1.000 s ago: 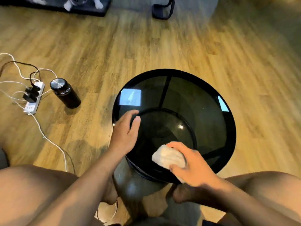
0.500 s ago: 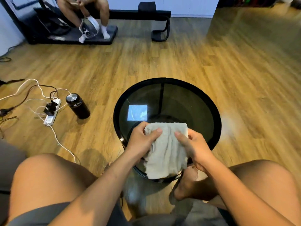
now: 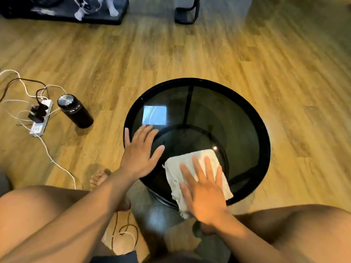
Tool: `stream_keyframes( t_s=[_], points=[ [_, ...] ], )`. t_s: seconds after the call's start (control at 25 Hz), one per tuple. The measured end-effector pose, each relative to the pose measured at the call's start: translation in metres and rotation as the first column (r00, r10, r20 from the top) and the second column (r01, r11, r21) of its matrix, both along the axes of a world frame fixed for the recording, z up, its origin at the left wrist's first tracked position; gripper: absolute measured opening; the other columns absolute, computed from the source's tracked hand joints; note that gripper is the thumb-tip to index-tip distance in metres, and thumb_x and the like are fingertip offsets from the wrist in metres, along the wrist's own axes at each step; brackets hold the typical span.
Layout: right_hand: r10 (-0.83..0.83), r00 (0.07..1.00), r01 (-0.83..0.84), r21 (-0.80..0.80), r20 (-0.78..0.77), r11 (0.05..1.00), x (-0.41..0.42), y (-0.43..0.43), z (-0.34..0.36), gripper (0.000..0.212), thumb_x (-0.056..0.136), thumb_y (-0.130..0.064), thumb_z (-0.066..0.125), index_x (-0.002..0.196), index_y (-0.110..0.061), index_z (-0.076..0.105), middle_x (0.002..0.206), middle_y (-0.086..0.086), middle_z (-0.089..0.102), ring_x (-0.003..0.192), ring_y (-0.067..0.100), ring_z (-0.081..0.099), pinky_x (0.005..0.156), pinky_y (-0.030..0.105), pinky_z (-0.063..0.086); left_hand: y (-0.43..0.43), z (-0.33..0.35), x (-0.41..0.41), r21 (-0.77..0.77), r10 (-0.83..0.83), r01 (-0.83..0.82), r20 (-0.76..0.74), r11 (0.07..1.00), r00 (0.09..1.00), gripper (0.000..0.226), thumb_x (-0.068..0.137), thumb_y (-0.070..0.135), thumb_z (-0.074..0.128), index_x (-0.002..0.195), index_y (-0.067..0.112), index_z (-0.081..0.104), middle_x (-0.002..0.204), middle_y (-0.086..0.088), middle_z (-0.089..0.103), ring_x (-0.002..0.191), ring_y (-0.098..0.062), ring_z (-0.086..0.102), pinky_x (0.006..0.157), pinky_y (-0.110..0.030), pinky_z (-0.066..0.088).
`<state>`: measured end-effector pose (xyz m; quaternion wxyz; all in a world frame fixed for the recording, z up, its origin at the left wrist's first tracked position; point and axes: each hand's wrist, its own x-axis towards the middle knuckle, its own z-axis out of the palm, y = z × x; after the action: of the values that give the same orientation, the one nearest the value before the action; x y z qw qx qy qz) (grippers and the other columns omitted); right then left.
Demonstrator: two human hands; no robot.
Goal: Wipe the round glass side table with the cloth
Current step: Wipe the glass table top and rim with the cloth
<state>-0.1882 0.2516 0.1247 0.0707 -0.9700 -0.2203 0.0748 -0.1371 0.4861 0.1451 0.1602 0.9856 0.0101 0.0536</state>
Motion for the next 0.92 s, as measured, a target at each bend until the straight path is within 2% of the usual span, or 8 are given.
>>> stream_keyframes(
  t_s=[0.12,0.28,0.36,0.48,0.6,0.76,0.92],
  points=[
    [0.007,1.0,-0.007,-0.033,0.025,0.999,0.037,0.011,-0.011,0.056,0.101,-0.054,0.007,0.154,-0.04,0.008,0.164,0.001,0.003,0.151,0.035,-0.002,0.115,0.063,-0.001,0.013,-0.02,0.012,-0.018,-0.032,0.031,-0.004,0.999,0.999,0.07,0.096,0.061,0.022,0.154,0.021,0.026,0.166,-0.006,0.017,0.155,-0.022,0.002,0.121,-0.058,-0.007],
    [0.024,0.997,-0.019,-0.069,0.067,0.997,0.116,0.053,-0.009,0.057,0.1,-0.051,0.007,0.154,-0.037,0.013,0.165,0.005,0.011,0.151,0.034,0.001,0.116,0.062,0.0,0.013,-0.028,0.012,-0.089,-0.033,0.041,0.086,0.995,0.996,0.074,0.097,0.063,0.022,0.155,0.017,0.022,0.167,-0.011,0.012,0.155,-0.026,0.001,0.121,-0.061,-0.004],
    [0.011,0.998,-0.006,-0.085,0.06,0.996,0.173,0.081,-0.008,0.058,0.098,-0.053,0.005,0.153,-0.038,0.009,0.165,0.005,0.007,0.15,0.035,-0.002,0.115,0.063,-0.001,0.015,-0.026,0.012,-0.104,-0.048,0.059,0.1,0.993,0.994,0.075,0.097,0.061,0.025,0.155,0.014,0.022,0.166,-0.013,0.011,0.155,-0.029,0.002,0.12,-0.064,-0.002],
    [-0.091,0.995,0.094,-0.11,0.032,0.989,0.273,0.131,-0.013,0.056,0.098,-0.054,0.006,0.153,-0.042,0.003,0.166,0.002,-0.003,0.15,0.034,-0.01,0.115,0.064,-0.004,0.015,-0.027,0.013,-0.153,-0.049,0.066,0.113,0.986,0.992,0.075,0.095,0.056,0.035,0.154,0.011,0.025,0.166,-0.013,0.011,0.155,-0.03,0.002,0.12,-0.063,-0.004],
    [-0.174,0.984,0.175,-0.125,0.019,0.977,0.336,0.167,-0.016,0.056,0.097,-0.051,0.009,0.152,-0.042,0.003,0.166,0.0,-0.003,0.15,0.034,-0.008,0.114,0.066,-0.003,0.017,-0.031,0.014,-0.194,-0.041,0.07,0.151,0.978,0.988,0.075,0.095,0.056,0.036,0.154,0.009,0.027,0.166,-0.014,0.013,0.154,-0.03,0.005,0.12,-0.061,-0.006],
    [-0.193,0.981,0.193,-0.107,0.011,0.975,0.324,0.176,-0.01,0.059,0.096,-0.051,0.01,0.153,-0.039,0.003,0.166,0.0,-0.001,0.15,0.034,-0.005,0.116,0.06,-0.002,0.017,-0.033,0.014,-0.253,-0.008,0.055,0.184,0.966,0.983,0.074,0.094,0.052,0.038,0.153,0.008,0.027,0.165,-0.016,0.017,0.154,-0.032,0.008,0.121,-0.059,-0.006],
    [-0.027,0.999,0.029,-0.099,0.018,0.995,0.23,0.164,-0.001,0.057,0.095,-0.05,0.02,0.152,-0.04,0.017,0.164,-0.001,0.012,0.149,0.033,0.007,0.115,0.051,0.009,0.018,-0.028,0.015,-0.274,0.043,0.006,0.171,0.962,0.984,0.071,0.095,0.048,0.037,0.152,0.006,0.028,0.163,-0.017,0.02,0.153,-0.033,0.011,0.12,-0.062,-0.001]
  ],
)
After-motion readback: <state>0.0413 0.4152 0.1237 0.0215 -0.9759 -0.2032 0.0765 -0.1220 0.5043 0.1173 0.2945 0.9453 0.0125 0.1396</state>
